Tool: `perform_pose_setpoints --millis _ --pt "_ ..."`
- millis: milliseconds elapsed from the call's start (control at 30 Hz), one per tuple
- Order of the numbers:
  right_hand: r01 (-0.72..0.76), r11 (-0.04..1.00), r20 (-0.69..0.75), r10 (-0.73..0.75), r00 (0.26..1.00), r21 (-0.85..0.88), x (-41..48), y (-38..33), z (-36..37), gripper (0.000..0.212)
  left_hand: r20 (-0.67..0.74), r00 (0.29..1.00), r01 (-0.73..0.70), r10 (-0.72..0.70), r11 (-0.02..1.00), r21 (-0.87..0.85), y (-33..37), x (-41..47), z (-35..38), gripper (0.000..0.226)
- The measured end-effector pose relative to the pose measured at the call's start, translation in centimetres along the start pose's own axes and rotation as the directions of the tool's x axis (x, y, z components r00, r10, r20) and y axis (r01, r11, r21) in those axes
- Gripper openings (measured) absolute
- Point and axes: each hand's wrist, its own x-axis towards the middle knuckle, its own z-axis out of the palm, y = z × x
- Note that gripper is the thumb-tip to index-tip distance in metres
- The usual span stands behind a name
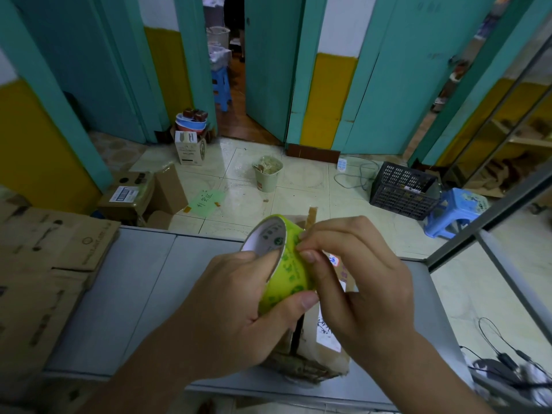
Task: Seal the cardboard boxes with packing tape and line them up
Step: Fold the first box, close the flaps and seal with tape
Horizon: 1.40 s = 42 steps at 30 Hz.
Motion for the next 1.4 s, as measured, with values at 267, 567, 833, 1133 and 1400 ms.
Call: perform_pose_setpoints --millis 267,567,833,1133,1400 --pt "0.000 1.000 -0.043 -0.001 0.999 -0.009 0.1 0.7 0.1 0.014 0.023 0.999 0.025 -0.027 0.998 0.049 0.4 0.5 -0.2 0.041" --pt "-0.005 1.000 -0.010 0.005 1.000 -0.014 -0.2 1.0 0.5 0.016 0.021 0.999 0.029 -0.030 0.999 0.046 0.2 0.6 -0.1 0.032" --pt "-0.001 1.000 -0.033 0.001 0.999 -0.004 -0.5 0.8 0.7 0.019 0.012 0.999 0.041 -0.042 0.996 0.078 0.2 0.6 -0.4 0.023" --pt "-0.033 0.999 0.002 0.033 0.999 -0.007 -0.3 0.7 0.5 0.015 -0.004 0.996 -0.086 0.094 0.923 0.376 -0.3 0.7 -0.6 0.027" --pt "0.015 1.000 0.182 -0.016 0.983 0.008 0.5 2.2 -0.3 0.028 0.127 0.985 0.125 -0.116 0.990 -0.063 -1.0 1.1 -1.7 0.021"
